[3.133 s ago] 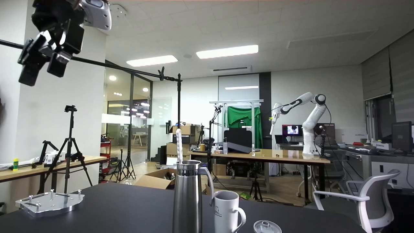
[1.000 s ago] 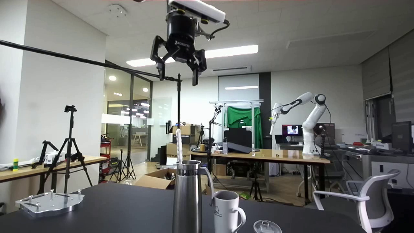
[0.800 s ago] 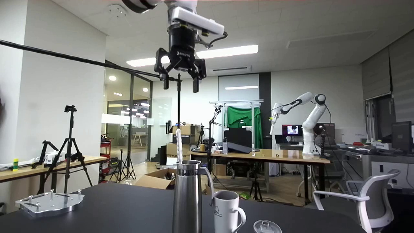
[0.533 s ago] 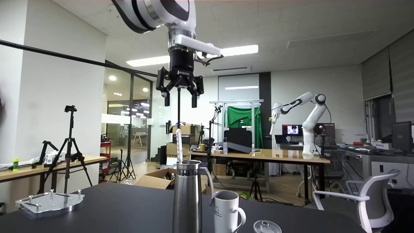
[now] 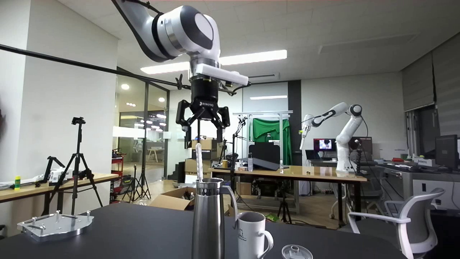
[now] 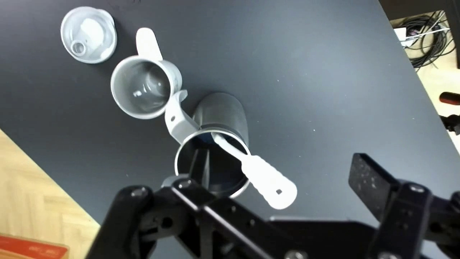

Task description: Use the the brush to scrub inside the jar

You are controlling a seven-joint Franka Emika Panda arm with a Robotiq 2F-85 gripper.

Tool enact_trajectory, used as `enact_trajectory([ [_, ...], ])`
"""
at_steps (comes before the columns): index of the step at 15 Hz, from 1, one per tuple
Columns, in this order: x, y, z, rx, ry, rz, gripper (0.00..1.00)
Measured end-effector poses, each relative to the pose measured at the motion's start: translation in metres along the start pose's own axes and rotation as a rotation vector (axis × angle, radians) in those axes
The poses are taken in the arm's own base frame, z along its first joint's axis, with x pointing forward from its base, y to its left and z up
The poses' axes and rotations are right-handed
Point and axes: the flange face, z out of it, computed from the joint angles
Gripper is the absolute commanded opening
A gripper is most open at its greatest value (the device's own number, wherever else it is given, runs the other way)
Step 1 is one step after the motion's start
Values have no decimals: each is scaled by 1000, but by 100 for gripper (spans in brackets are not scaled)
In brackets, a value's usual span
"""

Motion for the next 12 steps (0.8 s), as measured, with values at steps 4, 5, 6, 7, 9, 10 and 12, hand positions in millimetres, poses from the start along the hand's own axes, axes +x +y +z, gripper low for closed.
enact_trajectory([
  [4,-2,-3,13,-42,-63,180,100],
  [5,0,-6,15,-45,-73,227,100],
  [6,3,-8,18,-49,-83,275,100],
  [7,6,-10,21,-52,-91,323,100],
  [9,12,-12,25,-59,-103,419,100],
  [10,14,-13,27,-60,-105,469,100],
  [12,17,-14,32,-56,-106,563,100],
])
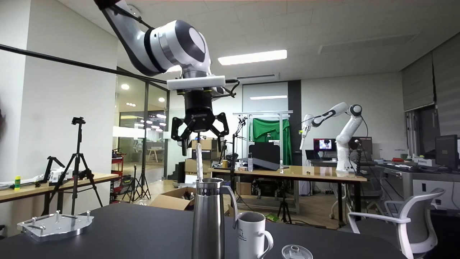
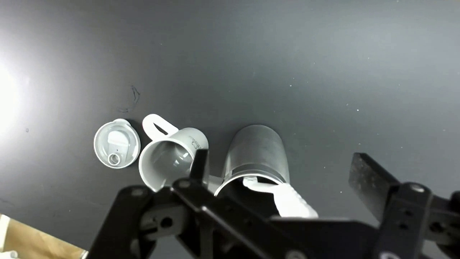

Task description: Use the the brush to scrub inside the jar

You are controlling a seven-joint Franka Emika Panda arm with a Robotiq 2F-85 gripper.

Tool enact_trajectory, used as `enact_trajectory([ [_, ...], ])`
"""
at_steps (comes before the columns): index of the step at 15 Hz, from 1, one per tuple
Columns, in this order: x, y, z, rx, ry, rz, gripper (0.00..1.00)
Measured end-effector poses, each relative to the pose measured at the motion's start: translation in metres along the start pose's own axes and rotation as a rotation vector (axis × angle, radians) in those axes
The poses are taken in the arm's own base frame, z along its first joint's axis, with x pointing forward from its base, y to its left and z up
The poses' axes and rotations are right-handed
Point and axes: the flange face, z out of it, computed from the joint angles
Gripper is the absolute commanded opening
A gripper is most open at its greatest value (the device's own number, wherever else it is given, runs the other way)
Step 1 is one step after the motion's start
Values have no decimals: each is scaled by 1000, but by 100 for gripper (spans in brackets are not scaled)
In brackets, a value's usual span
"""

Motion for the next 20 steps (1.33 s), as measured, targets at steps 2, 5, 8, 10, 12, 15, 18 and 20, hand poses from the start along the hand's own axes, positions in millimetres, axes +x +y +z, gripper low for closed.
enact_trajectory([
  [2,2,-2,4,19,-2,93,100],
  [5,3,-5,6,58,6,230,100],
  [8,7,-7,5,90,71,323,100],
  [10,9,-6,2,84,134,350,100],
  [12,9,-7,2,73,182,362,75],
  [15,6,-9,2,72,210,370,60],
  [18,1,-12,3,92,198,382,38],
  [20,-2,-13,1,104,186,388,26],
])
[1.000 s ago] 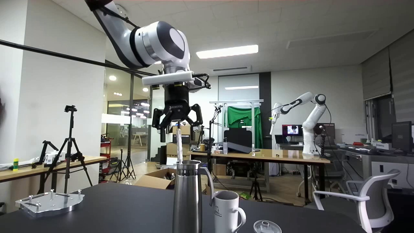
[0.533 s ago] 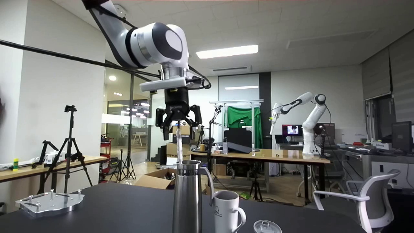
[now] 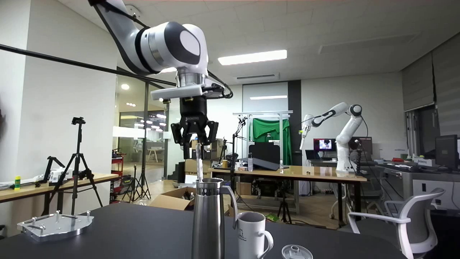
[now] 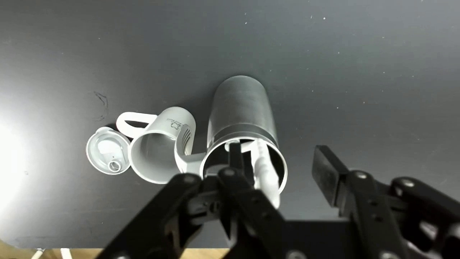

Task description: Use the the brush to scrub inside the jar

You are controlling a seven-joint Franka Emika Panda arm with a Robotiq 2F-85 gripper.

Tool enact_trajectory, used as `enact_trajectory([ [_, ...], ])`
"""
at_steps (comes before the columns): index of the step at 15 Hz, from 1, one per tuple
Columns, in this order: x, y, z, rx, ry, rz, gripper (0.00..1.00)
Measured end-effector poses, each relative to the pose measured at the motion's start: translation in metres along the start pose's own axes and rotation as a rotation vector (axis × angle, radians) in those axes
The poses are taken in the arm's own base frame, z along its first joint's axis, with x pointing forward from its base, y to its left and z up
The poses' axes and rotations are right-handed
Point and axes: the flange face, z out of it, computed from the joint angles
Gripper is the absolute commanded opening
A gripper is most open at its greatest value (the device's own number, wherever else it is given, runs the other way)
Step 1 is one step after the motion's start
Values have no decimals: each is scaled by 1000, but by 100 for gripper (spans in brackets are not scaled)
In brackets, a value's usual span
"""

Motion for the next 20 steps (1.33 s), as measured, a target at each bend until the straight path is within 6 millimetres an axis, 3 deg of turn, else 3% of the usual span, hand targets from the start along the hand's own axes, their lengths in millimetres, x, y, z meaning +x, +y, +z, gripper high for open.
enact_trajectory([
  [3,-4,4,-4,2,-20,9,6],
  [5,-6,9,-9,2,-21,19,0],
  [11,-11,24,-15,3,-35,-1,3],
  [14,-13,24,-20,19,-96,-132,3],
  [20,-3,25,-68,61,-162,-425,3],
])
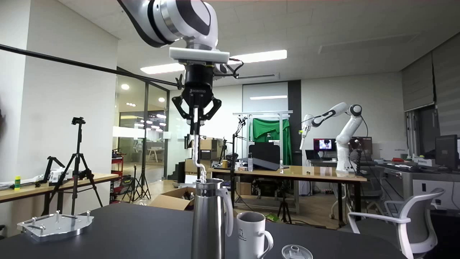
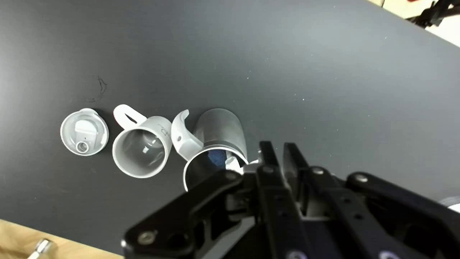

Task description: Use the the brush to scrub inside the jar

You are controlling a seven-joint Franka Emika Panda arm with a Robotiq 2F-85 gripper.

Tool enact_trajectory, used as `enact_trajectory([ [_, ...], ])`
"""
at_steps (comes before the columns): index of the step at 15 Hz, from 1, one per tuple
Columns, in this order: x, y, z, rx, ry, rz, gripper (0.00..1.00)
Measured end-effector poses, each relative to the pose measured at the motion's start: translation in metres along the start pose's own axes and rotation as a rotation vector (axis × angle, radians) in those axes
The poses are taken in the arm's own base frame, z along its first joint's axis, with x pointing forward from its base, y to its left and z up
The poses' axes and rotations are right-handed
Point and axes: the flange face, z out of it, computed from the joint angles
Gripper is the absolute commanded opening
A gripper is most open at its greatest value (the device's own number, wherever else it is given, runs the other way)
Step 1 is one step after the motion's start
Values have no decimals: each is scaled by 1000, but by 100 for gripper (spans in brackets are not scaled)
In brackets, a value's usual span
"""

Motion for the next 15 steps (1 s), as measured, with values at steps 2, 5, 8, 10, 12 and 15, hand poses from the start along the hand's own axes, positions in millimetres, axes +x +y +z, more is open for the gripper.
enact_trajectory([
  [2,1,1,-17,4,-6,-62,3],
  [5,2,3,-40,-1,-2,-127,3],
  [8,3,4,-60,-5,3,-174,3],
  [10,4,5,-70,-11,10,-197,3],
  [12,4,6,-76,-12,11,-216,3],
  [15,5,14,-66,21,-21,-238,3],
])
